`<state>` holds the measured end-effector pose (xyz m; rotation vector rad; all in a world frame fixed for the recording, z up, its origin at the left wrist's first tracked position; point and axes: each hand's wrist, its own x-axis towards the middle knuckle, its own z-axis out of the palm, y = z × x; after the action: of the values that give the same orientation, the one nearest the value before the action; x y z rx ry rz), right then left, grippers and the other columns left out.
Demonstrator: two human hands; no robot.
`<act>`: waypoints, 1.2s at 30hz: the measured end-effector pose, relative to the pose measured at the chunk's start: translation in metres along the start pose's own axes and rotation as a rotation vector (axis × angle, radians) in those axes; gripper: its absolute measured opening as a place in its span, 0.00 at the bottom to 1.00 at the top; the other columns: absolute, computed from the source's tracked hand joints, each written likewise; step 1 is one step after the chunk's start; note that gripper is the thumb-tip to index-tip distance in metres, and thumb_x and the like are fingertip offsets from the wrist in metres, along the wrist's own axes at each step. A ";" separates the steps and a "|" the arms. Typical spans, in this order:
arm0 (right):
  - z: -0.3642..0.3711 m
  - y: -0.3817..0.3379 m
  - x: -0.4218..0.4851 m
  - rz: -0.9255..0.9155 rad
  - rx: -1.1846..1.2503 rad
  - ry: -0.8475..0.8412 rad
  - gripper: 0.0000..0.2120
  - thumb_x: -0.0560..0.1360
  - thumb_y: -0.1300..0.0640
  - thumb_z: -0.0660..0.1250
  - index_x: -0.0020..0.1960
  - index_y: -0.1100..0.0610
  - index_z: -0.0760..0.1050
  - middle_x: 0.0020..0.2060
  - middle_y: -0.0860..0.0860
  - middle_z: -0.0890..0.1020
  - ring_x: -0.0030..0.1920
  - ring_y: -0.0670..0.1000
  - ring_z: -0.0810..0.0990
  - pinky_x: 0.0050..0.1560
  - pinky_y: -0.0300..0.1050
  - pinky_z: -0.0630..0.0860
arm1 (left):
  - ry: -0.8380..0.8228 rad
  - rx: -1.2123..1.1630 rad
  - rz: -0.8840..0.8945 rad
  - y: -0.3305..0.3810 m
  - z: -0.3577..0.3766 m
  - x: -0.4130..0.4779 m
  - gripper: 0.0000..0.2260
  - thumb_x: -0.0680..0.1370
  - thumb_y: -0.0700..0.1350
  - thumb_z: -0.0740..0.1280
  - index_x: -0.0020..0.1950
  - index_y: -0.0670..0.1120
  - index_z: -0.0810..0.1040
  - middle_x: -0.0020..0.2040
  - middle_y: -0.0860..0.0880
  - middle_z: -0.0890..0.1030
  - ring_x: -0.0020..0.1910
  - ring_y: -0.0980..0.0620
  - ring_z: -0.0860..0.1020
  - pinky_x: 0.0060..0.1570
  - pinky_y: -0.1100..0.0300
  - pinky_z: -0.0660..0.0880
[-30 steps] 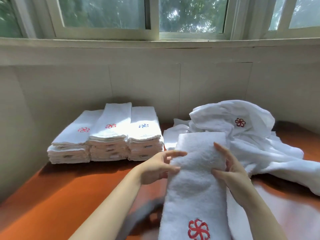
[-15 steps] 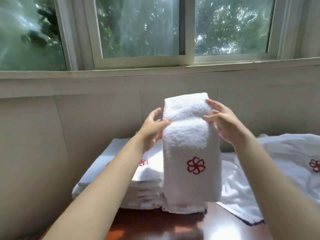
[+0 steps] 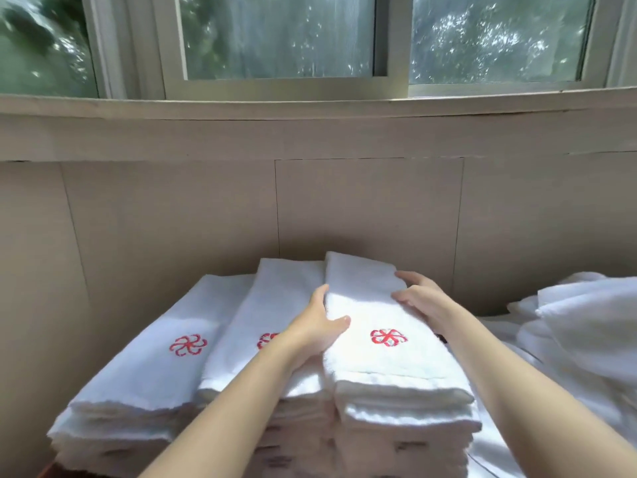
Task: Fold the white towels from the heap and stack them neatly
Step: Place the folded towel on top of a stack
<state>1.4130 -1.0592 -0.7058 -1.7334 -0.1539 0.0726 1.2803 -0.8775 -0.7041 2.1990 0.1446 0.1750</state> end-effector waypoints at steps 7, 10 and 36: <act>0.014 -0.013 0.005 -0.157 -0.501 0.110 0.26 0.74 0.69 0.57 0.70 0.56 0.69 0.54 0.58 0.77 0.56 0.54 0.76 0.51 0.39 0.70 | -0.022 0.350 0.055 0.016 0.003 -0.005 0.23 0.82 0.51 0.59 0.75 0.44 0.63 0.75 0.47 0.65 0.73 0.49 0.64 0.68 0.61 0.60; 0.018 -0.032 0.004 -0.050 -1.049 0.033 0.23 0.75 0.65 0.56 0.68 0.56 0.69 0.67 0.57 0.69 0.66 0.59 0.69 0.62 0.46 0.69 | -0.100 0.618 0.031 0.031 0.006 -0.015 0.26 0.83 0.55 0.52 0.75 0.40 0.62 0.76 0.39 0.60 0.74 0.42 0.60 0.68 0.53 0.60; -0.019 0.003 -0.176 -0.478 -0.945 -0.429 0.21 0.83 0.55 0.50 0.76 0.49 0.59 0.77 0.46 0.54 0.77 0.49 0.48 0.73 0.39 0.44 | 0.130 0.875 0.184 0.008 0.054 -0.134 0.26 0.83 0.49 0.47 0.79 0.44 0.47 0.79 0.47 0.50 0.78 0.51 0.49 0.74 0.49 0.45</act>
<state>1.2418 -1.1040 -0.7119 -2.5411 -1.0487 0.0157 1.1587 -0.9468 -0.7391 3.0758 0.0990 0.4181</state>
